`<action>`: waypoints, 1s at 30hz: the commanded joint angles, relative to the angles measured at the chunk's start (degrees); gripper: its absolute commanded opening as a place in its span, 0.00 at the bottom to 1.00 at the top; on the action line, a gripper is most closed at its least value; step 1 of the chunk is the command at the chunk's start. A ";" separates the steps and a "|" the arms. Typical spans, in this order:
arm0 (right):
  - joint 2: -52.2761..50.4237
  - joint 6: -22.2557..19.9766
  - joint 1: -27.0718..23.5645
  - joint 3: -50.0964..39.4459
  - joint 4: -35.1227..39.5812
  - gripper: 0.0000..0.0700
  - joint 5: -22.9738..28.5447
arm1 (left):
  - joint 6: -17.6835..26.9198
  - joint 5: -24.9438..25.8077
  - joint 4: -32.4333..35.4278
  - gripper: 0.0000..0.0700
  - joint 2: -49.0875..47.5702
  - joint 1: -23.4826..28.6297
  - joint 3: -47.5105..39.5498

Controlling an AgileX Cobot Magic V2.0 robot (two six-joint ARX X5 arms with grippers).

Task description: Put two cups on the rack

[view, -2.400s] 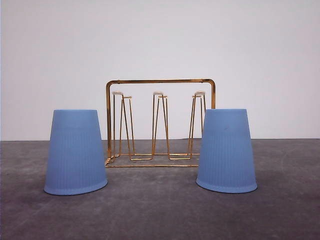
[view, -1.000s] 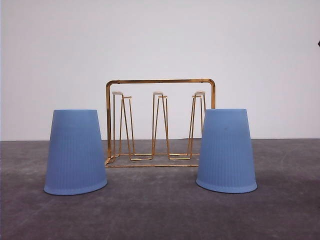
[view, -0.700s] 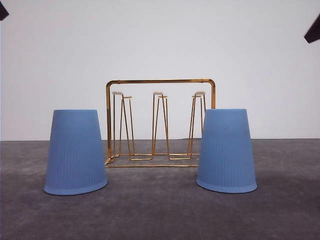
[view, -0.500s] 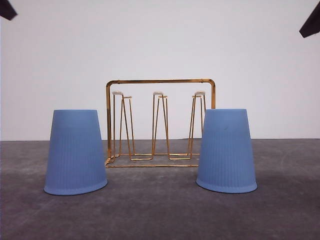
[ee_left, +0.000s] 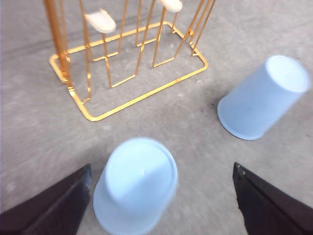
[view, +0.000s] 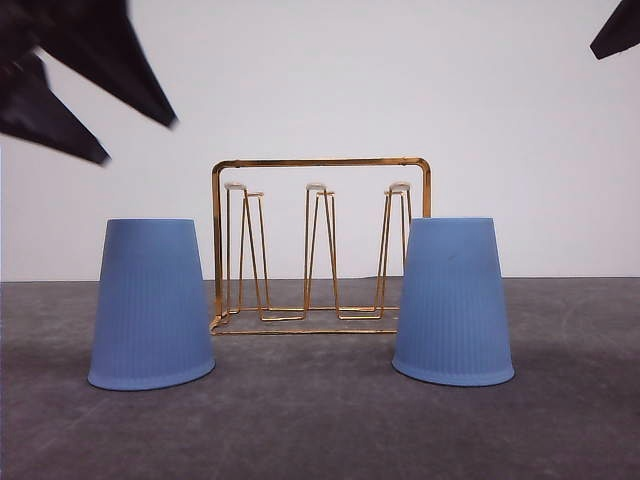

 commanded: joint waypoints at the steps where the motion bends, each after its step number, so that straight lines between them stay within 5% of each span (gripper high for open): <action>1: 0.15 -0.40 0.26 1.03 0.67 0.70 0.19 | -0.34 -1.45 1.58 0.80 2.87 -0.83 0.87; 21: 0.15 -0.40 0.24 1.03 0.67 0.70 0.37 | -0.31 -4.91 5.42 0.78 20.91 -2.53 0.87; 27: 0.15 -0.40 0.24 1.03 0.67 0.70 0.37 | -0.33 -5.05 6.44 0.51 20.49 -2.53 0.89; 30: 0.15 -0.38 0.26 1.03 0.67 0.70 0.35 | -0.33 -5.05 5.85 0.49 19.88 -2.53 1.22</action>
